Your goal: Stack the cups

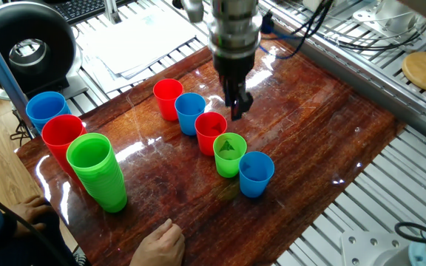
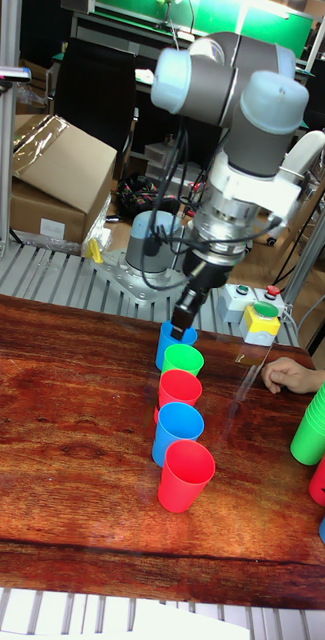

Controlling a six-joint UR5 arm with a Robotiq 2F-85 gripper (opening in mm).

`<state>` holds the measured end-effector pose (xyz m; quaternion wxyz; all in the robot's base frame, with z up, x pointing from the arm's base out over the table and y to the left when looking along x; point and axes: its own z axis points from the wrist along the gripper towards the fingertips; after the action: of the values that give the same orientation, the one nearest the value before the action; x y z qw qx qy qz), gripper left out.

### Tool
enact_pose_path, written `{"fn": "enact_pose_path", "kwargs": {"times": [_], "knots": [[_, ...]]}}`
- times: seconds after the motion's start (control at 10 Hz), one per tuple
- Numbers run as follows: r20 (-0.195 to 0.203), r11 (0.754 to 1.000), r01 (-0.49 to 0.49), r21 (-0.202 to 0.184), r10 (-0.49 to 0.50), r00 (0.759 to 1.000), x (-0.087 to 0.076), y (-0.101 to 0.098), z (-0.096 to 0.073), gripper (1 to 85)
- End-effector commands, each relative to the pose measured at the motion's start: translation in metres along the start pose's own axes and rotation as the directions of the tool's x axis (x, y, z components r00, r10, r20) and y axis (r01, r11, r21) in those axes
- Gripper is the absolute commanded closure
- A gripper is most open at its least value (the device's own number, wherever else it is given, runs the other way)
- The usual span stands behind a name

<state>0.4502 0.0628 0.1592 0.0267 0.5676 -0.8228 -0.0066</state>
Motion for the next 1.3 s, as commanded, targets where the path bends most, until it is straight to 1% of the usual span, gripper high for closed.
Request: {"fn": "enact_pose_path", "kwargs": {"times": [0.0, 0.1, 0.2, 0.4, 0.5, 0.6, 0.7, 0.8, 0.9, 1.0, 1.1, 1.2], "knots": [[0.043, 0.994, 0.105, 0.036, -0.107, 0.993, -0.015, 0.003, 0.013, 39.0], [0.059, 0.991, 0.123, 0.044, -0.126, 0.990, -0.020, 0.003, 0.020, 39.0], [0.077, 0.990, 0.137, 0.042, -0.140, 0.987, -0.026, 0.005, 0.026, 39.3], [0.039, 0.975, 0.203, 0.085, -0.207, 0.978, -0.019, -0.006, 0.026, 39.3], [0.021, 0.974, 0.207, 0.091, -0.209, 0.978, -0.014, -0.009, 0.023, 40.7], [0.005, 0.979, 0.185, 0.088, -0.186, 0.983, -0.008, -0.011, 0.017, 44.0], [-0.001, 0.984, 0.163, 0.074, -0.163, 0.987, -0.002, -0.012, 0.010, 45.3], [0.017, 0.994, 0.099, 0.041, -0.100, 0.995, 0.000, -0.009, 0.004, 45.3], [0.031, 1.000, 0.013, 0.003, -0.013, 0.999, 0.005, -0.008, -0.004, 44.3], [0.031, 0.999, -0.047, -0.023, 0.048, 0.998, 0.016, -0.015, -0.012, 43.3], [0.022, 0.998, -0.056, -0.033, 0.057, 0.998, 0.026, -0.024, -0.018, 43.3], [0.002, 0.999, -0.047, -0.025, 0.047, 0.999, 0.037, -0.037, -0.026, 43.3]]}}
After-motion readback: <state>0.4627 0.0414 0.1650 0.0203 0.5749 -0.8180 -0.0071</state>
